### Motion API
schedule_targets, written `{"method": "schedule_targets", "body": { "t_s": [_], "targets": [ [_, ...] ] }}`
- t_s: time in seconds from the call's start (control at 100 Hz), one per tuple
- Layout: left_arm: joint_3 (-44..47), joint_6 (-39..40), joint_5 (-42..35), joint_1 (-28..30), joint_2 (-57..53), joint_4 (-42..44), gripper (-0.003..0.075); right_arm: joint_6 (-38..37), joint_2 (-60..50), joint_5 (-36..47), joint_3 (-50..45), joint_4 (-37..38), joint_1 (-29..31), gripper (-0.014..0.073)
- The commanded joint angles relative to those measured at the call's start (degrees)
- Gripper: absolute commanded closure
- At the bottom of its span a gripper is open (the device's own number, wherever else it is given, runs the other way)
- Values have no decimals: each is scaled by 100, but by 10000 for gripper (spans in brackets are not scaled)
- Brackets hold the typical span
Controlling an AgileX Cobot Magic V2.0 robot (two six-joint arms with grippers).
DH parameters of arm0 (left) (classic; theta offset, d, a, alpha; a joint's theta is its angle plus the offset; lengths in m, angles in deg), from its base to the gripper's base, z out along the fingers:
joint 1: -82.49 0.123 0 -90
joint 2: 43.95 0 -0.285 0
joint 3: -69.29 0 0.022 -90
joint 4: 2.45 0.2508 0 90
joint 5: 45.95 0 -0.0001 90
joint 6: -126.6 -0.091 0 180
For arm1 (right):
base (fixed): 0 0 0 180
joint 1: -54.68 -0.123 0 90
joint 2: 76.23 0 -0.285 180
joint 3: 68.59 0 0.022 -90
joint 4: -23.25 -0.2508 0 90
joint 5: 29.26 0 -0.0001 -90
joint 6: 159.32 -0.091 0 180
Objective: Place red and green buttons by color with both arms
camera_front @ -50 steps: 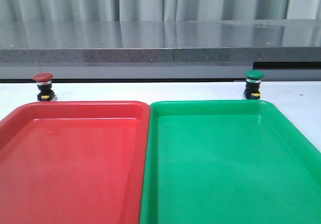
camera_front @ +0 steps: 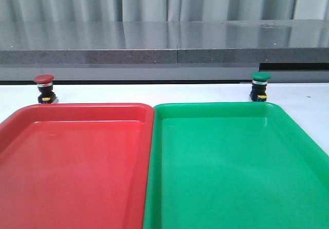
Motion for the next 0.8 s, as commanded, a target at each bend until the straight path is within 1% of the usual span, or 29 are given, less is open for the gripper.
{"method": "schedule_targets", "body": {
  "t_s": [0.0, 0.15, 0.26, 0.5, 0.66, 0.79],
  "targets": [
    [-127, 26, -469, 15, -171, 1, 739, 40, -113, 508, 89, 43, 41, 660],
    [-695, 26, -263, 15, 38, 1, 739, 40, -113, 508, 89, 43, 41, 660],
    [-1204, 26, 107, 15, 396, 1, 739, 40, -113, 508, 89, 43, 41, 660],
    [-2540, 26, 1126, 15, 1746, -41, 739, 40, -113, 508, 89, 43, 41, 660],
    [-3389, 26, 1917, 15, 2638, -462, 739, 40, -113, 508, 89, 43, 41, 660],
    [-3807, 15, 2077, 15, 3173, -461, 739, 40, -113, 508, 89, 43, 41, 660]
  ]
}}
